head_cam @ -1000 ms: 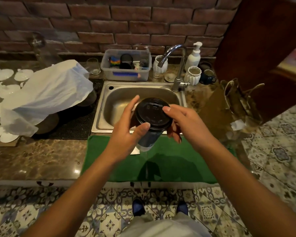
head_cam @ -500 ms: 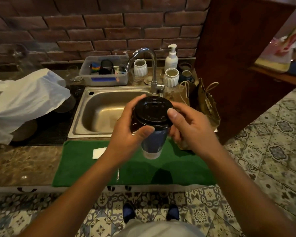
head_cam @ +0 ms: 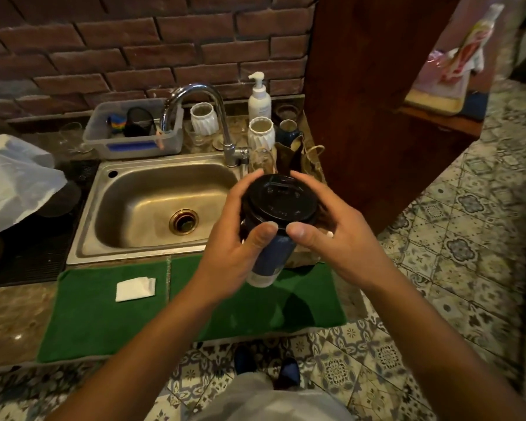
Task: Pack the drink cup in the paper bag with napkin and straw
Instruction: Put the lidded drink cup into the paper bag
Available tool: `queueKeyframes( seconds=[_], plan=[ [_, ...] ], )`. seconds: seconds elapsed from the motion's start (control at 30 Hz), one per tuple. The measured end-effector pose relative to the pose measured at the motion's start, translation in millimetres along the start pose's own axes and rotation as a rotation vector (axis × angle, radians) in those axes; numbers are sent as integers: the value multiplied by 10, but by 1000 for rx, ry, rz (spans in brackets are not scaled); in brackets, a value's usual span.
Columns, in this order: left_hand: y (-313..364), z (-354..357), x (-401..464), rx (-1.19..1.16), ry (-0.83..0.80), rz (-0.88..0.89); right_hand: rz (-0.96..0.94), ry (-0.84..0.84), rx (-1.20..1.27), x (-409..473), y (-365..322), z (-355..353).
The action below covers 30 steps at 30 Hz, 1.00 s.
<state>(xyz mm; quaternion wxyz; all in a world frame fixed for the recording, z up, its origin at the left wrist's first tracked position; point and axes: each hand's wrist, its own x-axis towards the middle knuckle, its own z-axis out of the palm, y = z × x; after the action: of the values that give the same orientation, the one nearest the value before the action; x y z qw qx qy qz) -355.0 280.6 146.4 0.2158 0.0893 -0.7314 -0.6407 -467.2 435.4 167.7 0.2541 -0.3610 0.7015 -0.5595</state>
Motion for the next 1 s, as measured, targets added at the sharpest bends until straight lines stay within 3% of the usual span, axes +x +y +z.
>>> queueKeyframes(
  seconds=[0.17,0.27,0.37,0.43,0.57,0.67,0.87,1.0],
  plan=[
    [-52,-68,152,17,-119,14,-31,94,-22,58,-46,-20],
    [-47,-121,285,55,-69,67,-78,175,-67,127,-194,-222],
    [-83,-193,500,297,93,113,-149,387,-89,253,-353,-536],
    [-188,-202,643,522,98,58,-180,471,-127,384,-363,-672],
    [-417,-8,819,705,17,-132,-167,438,-173,659,-123,-795],
    [-574,187,923,787,49,-320,-152,372,-176,777,143,-889],
    [-799,357,1017,809,147,-454,-129,244,-141,880,512,-1059],
    [-836,316,1042,675,184,-490,-139,232,-171,921,650,-1157]
  ],
)
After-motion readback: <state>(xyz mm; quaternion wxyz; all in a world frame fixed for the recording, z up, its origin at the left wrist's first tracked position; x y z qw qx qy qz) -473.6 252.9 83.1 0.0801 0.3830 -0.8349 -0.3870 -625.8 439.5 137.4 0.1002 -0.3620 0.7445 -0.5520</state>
